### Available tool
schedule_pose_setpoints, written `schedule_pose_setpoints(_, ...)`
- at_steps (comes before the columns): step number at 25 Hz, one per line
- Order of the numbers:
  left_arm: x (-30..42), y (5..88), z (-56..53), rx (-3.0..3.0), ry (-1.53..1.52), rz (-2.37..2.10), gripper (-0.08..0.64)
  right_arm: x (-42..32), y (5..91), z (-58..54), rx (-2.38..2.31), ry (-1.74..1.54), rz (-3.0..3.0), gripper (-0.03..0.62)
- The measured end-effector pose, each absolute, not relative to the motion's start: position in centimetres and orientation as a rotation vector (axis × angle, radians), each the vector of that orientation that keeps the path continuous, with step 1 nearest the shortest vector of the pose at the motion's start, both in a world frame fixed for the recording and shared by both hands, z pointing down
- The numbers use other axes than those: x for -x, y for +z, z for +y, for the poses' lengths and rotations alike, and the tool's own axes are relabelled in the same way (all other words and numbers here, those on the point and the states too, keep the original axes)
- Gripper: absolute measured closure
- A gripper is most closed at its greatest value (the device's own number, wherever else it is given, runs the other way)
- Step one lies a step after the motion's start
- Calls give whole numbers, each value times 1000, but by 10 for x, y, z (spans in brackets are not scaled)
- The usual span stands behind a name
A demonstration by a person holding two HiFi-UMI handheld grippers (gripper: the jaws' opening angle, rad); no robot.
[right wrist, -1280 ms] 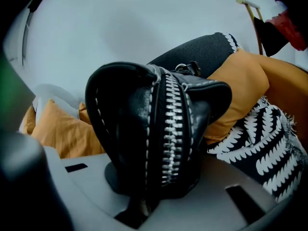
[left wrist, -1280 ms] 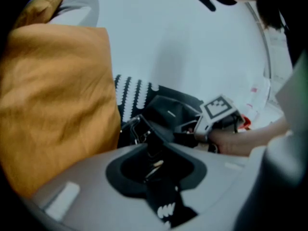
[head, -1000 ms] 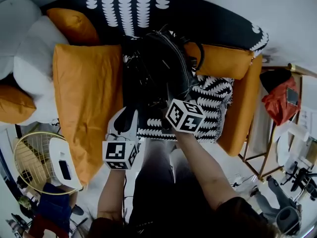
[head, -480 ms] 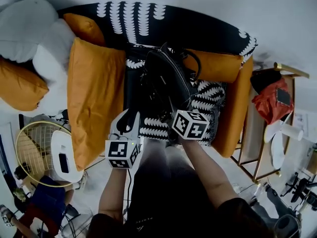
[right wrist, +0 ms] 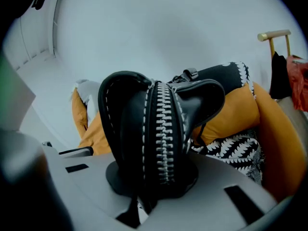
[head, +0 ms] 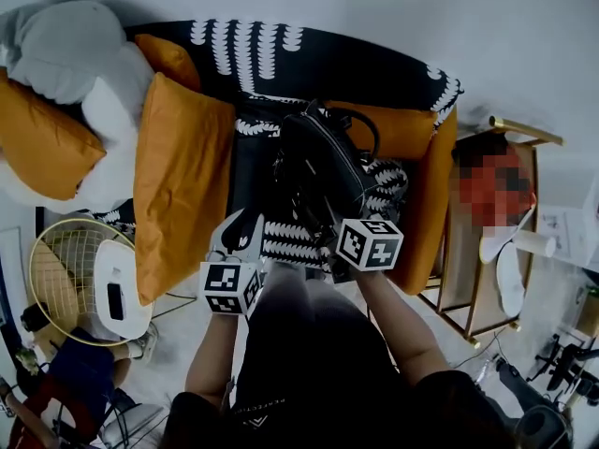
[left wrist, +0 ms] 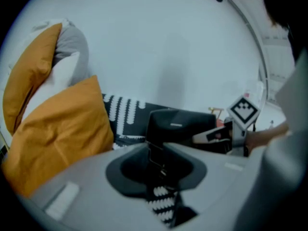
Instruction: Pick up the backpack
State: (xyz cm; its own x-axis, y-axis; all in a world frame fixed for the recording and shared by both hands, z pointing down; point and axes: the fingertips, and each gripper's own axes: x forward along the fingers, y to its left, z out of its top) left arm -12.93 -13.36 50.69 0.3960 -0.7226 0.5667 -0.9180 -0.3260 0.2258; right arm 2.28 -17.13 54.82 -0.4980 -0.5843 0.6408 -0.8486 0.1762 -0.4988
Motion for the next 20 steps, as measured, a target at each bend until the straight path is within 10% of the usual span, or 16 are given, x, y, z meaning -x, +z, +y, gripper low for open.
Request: schedule_pose_setpoints(20, 109, 426, -114, -2270, 434, -1351, 459, -61, 452, -111, -1351, 1131, -2224, 565)
